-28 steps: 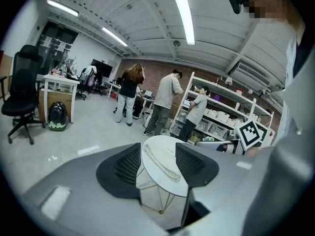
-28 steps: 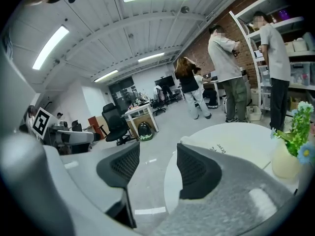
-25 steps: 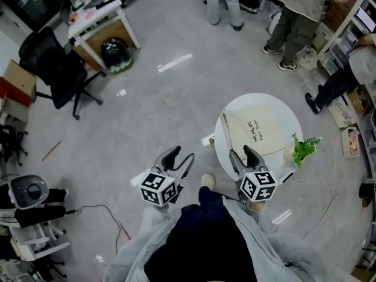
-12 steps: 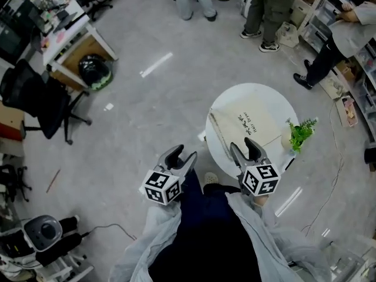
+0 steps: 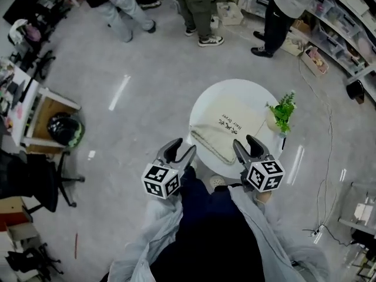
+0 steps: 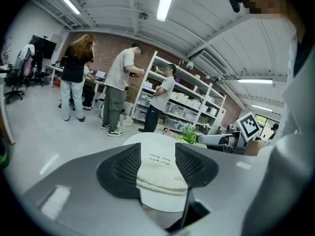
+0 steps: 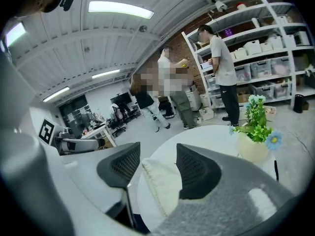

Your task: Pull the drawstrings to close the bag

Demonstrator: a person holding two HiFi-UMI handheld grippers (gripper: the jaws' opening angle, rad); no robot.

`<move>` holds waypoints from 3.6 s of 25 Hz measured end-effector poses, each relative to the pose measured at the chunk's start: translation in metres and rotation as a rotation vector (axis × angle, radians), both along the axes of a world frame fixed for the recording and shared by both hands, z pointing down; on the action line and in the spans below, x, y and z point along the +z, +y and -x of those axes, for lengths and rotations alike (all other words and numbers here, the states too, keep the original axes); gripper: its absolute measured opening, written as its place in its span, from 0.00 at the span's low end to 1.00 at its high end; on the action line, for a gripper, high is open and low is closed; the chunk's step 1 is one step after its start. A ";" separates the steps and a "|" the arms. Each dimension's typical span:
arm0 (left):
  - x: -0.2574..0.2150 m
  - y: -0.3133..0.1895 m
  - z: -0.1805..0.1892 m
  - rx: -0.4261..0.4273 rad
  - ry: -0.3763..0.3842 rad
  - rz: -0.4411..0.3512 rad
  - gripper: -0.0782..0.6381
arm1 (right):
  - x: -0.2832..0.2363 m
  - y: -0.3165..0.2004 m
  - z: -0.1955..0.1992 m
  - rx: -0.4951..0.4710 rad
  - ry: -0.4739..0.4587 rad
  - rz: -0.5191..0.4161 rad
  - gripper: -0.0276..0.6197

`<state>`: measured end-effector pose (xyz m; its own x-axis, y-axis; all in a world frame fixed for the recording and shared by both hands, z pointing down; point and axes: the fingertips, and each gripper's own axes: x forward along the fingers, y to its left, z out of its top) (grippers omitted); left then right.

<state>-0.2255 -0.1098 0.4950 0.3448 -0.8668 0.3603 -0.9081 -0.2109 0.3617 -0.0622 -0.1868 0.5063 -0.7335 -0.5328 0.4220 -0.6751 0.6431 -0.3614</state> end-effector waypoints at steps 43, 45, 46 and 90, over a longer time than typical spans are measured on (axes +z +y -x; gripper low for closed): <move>0.198 -0.076 0.012 1.216 -0.931 0.148 0.39 | 0.166 0.045 -0.041 0.376 0.255 0.435 0.25; 0.196 -0.077 0.009 1.239 -0.951 0.130 0.39 | 0.171 0.044 -0.043 0.372 0.249 0.452 0.24; 0.195 -0.076 0.007 1.253 -0.963 0.122 0.39 | 0.173 0.044 -0.044 0.371 0.242 0.461 0.24; 0.204 -0.074 0.063 0.747 -1.103 0.365 0.15 | 0.163 0.081 -0.130 0.976 0.173 0.441 0.06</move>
